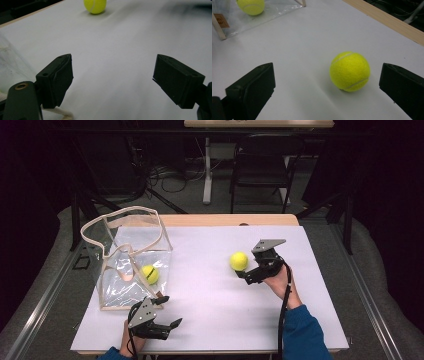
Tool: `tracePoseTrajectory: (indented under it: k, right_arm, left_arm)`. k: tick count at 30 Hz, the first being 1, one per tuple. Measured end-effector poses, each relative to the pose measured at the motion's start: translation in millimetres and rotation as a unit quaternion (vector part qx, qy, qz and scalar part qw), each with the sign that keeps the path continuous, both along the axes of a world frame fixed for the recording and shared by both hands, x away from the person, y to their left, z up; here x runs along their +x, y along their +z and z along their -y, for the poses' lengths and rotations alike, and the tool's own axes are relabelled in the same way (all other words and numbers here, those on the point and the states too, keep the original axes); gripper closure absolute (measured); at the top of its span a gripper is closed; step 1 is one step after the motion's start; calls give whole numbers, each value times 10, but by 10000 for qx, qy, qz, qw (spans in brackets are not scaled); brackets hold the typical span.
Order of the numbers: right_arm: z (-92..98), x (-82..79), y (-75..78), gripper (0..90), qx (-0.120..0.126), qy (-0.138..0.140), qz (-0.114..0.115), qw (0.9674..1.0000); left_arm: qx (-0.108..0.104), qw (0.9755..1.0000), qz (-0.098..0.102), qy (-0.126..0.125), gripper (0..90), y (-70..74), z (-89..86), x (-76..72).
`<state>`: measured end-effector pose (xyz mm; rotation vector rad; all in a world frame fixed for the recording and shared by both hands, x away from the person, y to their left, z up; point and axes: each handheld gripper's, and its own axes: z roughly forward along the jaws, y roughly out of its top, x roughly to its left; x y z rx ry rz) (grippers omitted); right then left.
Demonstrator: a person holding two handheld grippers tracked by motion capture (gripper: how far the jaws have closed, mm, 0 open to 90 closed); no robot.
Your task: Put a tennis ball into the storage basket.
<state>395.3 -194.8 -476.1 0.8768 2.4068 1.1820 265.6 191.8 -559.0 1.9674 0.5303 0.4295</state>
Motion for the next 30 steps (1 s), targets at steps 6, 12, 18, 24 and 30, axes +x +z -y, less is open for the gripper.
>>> tracePoseTrajectory:
  k: [6,12,18,24,30]
  right_arm:
    - [46,83,-73,0,11,-100,-56,9999]
    - [22,188,-165,0,-24,-201,-98,9997]
    - [-53,273,-233,0,-80,-254,-159,9995]
    - [-119,354,-298,0,-190,-332,-267,9989]
    - [-147,404,-314,0,-304,-419,-356,9980]
  left_arm:
    - [18,10000,1,-7,160,-3,6,-2]
    - [27,10000,-2,11,160,-2,-4,-16]
    - [51,10000,0,5,160,-5,-2,-11]
    - [34,10000,-1,26,160,-7,-2,-13]
    - [46,10000,-3,21,159,-4,-3,-15]
